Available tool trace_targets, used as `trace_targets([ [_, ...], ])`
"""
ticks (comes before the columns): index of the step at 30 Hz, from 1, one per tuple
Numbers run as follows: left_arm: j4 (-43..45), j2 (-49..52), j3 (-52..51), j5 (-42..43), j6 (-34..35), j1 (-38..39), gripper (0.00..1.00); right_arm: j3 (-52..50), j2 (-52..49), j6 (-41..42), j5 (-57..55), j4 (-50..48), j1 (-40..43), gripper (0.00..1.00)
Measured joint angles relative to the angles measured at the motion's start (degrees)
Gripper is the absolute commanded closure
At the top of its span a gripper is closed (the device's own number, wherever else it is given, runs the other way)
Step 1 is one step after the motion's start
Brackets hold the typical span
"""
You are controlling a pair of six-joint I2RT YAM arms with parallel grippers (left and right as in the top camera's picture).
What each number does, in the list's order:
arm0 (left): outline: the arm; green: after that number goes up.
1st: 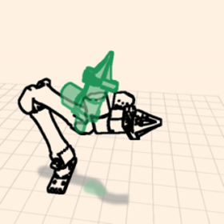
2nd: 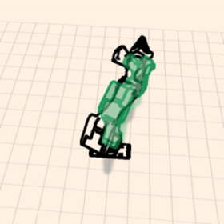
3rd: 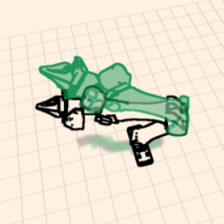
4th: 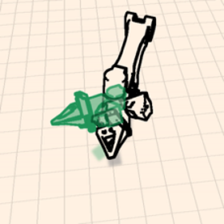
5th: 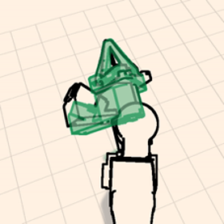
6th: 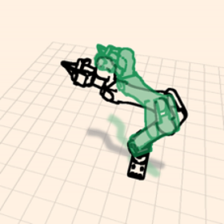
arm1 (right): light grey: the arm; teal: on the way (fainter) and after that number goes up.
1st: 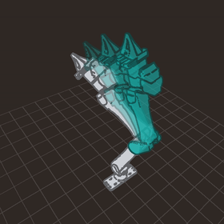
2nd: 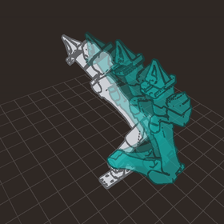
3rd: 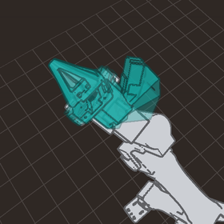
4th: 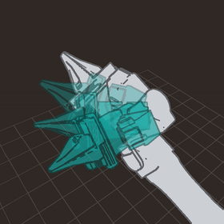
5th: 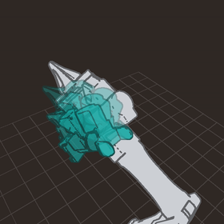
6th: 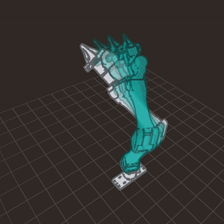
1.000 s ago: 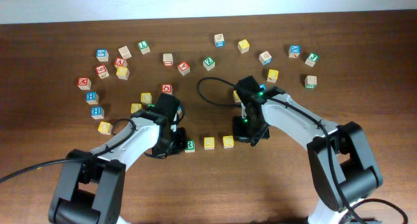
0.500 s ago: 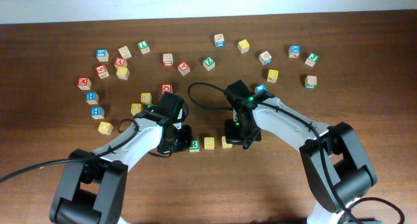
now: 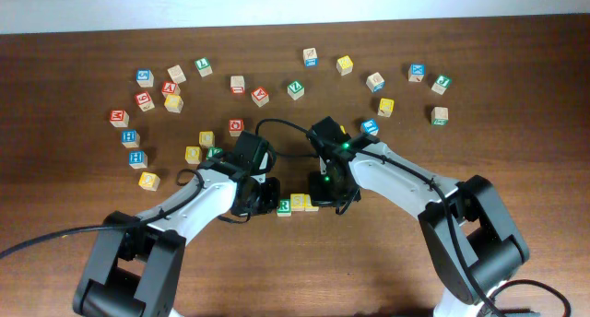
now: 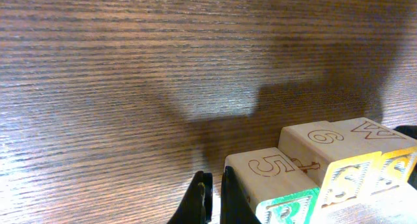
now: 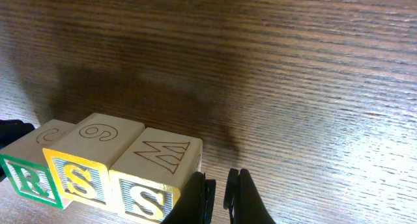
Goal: Spell out RSS
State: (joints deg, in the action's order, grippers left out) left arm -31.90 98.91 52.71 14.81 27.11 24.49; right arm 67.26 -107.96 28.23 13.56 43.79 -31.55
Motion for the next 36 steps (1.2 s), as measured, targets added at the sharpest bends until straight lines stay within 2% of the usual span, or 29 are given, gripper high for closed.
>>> trace_targets([
  [12,-3.5,0.0,0.0,-2.3,0.2,-0.1,1.00,0.0,0.0,0.0,0.0,-0.1,0.0,0.96],
  [15,-8.4,-1.4,0.8,-3.8,0.2,-2.5,1.00,2.1,0.0,-0.2,-0.8,5.9,0.2,0.96],
  [17,-13.4,-8.8,1.8,-5.8,0.2,-5.2,1.00,5.2,0.1,-0.2,-1.8,10.5,0.9,0.96],
  [19,-19.4,-14.6,2.5,-5.6,0.2,-4.8,1.00,8.2,0.3,-1.5,-2.4,12.7,3.3,0.95],
  [21,-21.4,-15.3,2.3,-4.9,2.2,-2.8,1.00,8.5,0.3,-2.7,-2.6,12.8,5.9,0.94],
  [27,-12.0,-15.3,-4.6,-4.2,12.0,7.5,1.00,8.5,0.3,-3.5,-2.8,13.2,15.8,0.89],
  [30,-7.0,-15.2,-6.0,-4.8,15.4,10.3,1.00,8.5,0.3,-3.4,-2.8,13.4,15.9,0.89],
  [36,-2.4,-12.2,-6.1,-5.4,16.7,10.5,1.00,8.5,0.3,-3.5,-2.8,13.3,15.9,0.87],
])
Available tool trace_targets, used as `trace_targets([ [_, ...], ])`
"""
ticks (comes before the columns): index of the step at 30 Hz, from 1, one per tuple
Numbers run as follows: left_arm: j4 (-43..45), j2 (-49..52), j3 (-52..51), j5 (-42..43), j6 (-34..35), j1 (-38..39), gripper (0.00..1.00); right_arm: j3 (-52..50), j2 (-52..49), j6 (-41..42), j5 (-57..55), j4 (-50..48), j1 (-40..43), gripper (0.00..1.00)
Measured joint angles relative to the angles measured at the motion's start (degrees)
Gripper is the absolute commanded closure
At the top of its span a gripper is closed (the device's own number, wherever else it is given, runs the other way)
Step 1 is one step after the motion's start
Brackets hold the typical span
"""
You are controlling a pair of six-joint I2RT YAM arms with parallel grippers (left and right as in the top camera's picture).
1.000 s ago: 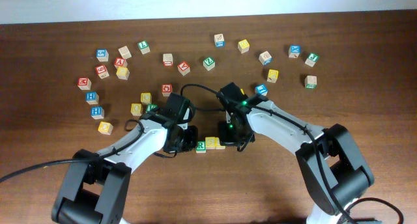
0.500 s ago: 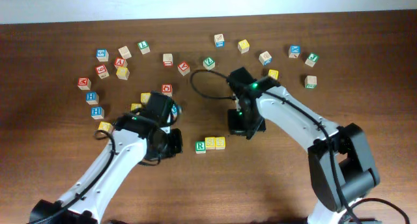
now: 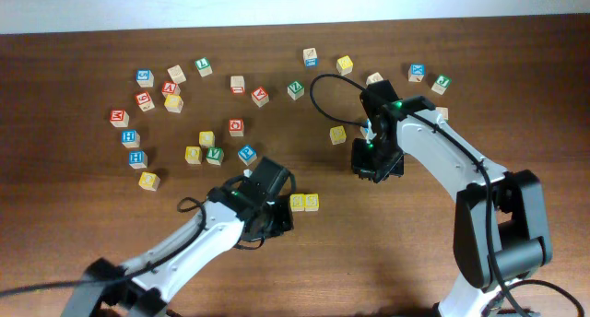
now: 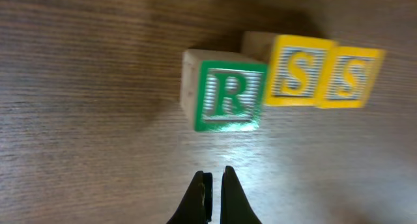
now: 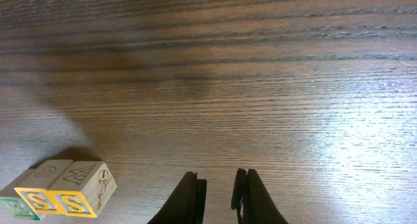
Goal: Spell out RSS
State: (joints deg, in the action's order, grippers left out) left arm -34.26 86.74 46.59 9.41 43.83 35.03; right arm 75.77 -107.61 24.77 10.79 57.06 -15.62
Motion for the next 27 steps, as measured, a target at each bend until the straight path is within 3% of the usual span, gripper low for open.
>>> trace_targets([
  [11,4.8,5.9,-0.2,-1.1,0.2,0.0,1.00,0.0,0.0,0.0,0.0,0.1,0.0,0.87],
  [27,7.1,6.1,-0.2,-2.4,0.2,0.0,1.00,0.0,0.0,0.0,0.0,0.1,0.0,0.86],
])
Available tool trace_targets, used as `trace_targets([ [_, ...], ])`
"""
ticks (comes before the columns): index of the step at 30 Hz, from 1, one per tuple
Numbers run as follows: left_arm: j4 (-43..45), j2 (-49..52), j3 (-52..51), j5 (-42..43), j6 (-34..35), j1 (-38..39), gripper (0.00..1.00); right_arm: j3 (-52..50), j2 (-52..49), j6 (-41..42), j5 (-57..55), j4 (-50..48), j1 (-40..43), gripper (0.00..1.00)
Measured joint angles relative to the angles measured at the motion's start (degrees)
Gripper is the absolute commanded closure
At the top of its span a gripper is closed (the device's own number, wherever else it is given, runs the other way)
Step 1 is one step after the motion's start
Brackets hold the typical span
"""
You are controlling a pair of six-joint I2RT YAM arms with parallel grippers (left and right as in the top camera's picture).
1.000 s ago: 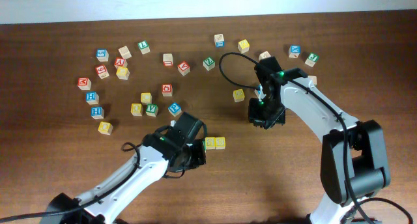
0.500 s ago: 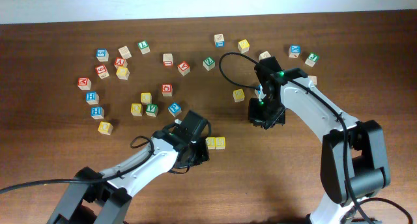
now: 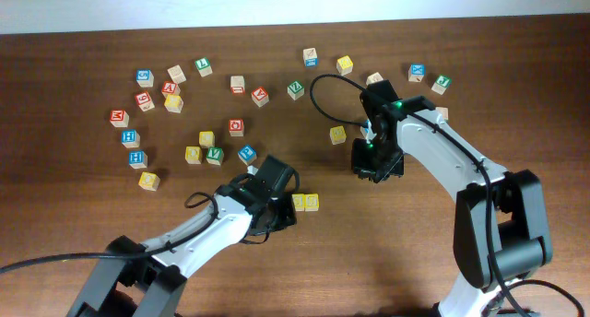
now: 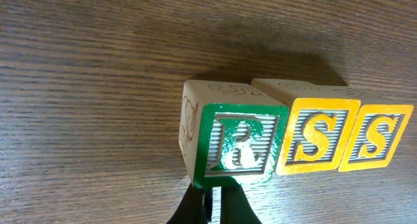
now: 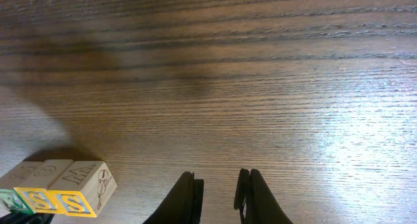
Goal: Spell out RSS
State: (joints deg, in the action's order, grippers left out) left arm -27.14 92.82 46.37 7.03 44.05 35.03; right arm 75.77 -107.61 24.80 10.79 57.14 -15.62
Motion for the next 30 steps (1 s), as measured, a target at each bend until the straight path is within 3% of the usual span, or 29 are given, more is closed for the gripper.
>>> trace_targets([
  [16,0.5,0.0,0.0,0.9,0.0,0.0,1.00,0.0,0.0,-0.2,0.0,0.6,0.0,0.82],
  [19,-3.1,-2.5,-0.2,1.4,0.0,0.0,1.00,0.0,0.0,-0.2,0.9,1.0,0.0,0.83],
  [21,-5.1,-8.3,-0.2,1.4,0.0,-0.2,1.00,0.0,0.0,-0.2,2.5,1.4,-0.2,0.92],
  [24,-9.6,-14.8,-0.2,-2.2,-0.5,-7.0,1.00,0.0,0.0,-0.2,3.2,2.4,-2.8,0.92],
  [27,-9.7,-14.8,-0.2,-4.3,-3.6,-14.9,1.00,0.0,0.0,2.7,0.4,0.8,-6.7,0.96],
  [30,-9.2,-11.2,-0.2,-4.0,-6.1,-15.7,1.00,0.0,-0.8,4.8,0.9,-2.5,-9.9,0.96],
])
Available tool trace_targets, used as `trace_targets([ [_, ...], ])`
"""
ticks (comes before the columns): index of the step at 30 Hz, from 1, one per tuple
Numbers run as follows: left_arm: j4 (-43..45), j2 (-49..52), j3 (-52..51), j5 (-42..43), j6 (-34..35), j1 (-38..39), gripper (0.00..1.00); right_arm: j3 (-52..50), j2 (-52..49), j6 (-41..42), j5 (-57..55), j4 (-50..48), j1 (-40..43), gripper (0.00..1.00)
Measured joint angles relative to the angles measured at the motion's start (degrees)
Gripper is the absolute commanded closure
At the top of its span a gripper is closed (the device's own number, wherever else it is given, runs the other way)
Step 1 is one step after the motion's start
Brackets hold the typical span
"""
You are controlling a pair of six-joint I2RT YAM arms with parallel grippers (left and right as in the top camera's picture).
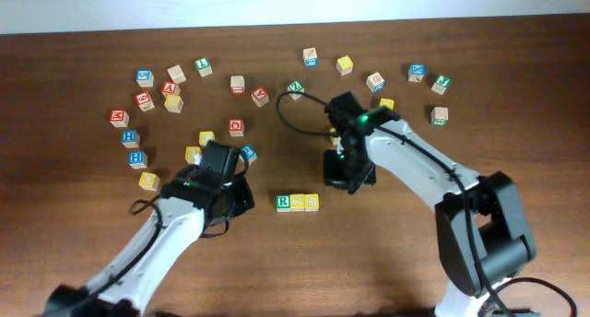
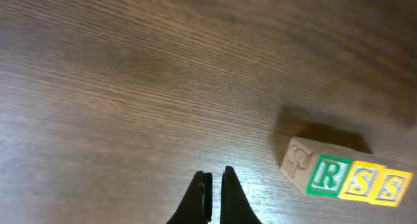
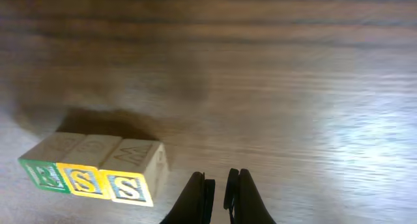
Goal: Spell out RSS
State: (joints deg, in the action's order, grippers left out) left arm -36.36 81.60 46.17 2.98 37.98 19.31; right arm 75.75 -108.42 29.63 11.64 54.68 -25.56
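Three blocks stand side by side in one row: green R (image 1: 284, 203), yellow S (image 1: 298, 203), second yellow S (image 1: 312, 203). The left wrist view shows the R (image 2: 326, 175) at the lower right, and the right wrist view shows the end S (image 3: 130, 188) at the lower left. My left gripper (image 1: 241, 195) (image 2: 214, 185) is shut and empty, a short way left of the R. My right gripper (image 1: 338, 177) (image 3: 217, 185) hangs behind and to the right of the row. It is shut to a thin slit and holds nothing.
Several loose letter blocks lie scattered across the back of the brown table (image 1: 387, 262). Among them are a red one (image 1: 236, 126), a yellow one (image 1: 148, 181) and a blue one (image 1: 417, 72). Both arms reach in from the near edge.
My left gripper was right against the front of the R and now sits off to its left. My right gripper has come closer to the row and its jaws have narrowed.
Both shut grippers first flanked the row, left at the R and right at the end S. Then the right gripper was far behind to the right, jaws slightly apart, with the left in front of the R. Now the row stands free of both.
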Motion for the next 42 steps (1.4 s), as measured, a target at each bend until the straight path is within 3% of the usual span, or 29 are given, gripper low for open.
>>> trace_targets([
  [4,4.6,6.6,-0.1,3.1,-0.9,0.0,1.00,0.0,-2.3,1.9,-0.6,0.2,-3.1,0.96],
  [16,7.3,6.9,-0.1,5.4,-2.2,0.0,1.00,-0.2,-2.3,5.1,0.3,1.3,-6.1,0.96],
  [25,8.8,10.0,-0.1,9.3,-2.2,0.0,1.00,-3.7,-2.4,6.4,0.9,-5.7,-6.5,0.96],
  [42,13.4,10.8,-0.1,12.3,-2.2,2.8,1.00,-4.2,-2.4,7.9,2.8,-7.0,-6.5,0.96],
])
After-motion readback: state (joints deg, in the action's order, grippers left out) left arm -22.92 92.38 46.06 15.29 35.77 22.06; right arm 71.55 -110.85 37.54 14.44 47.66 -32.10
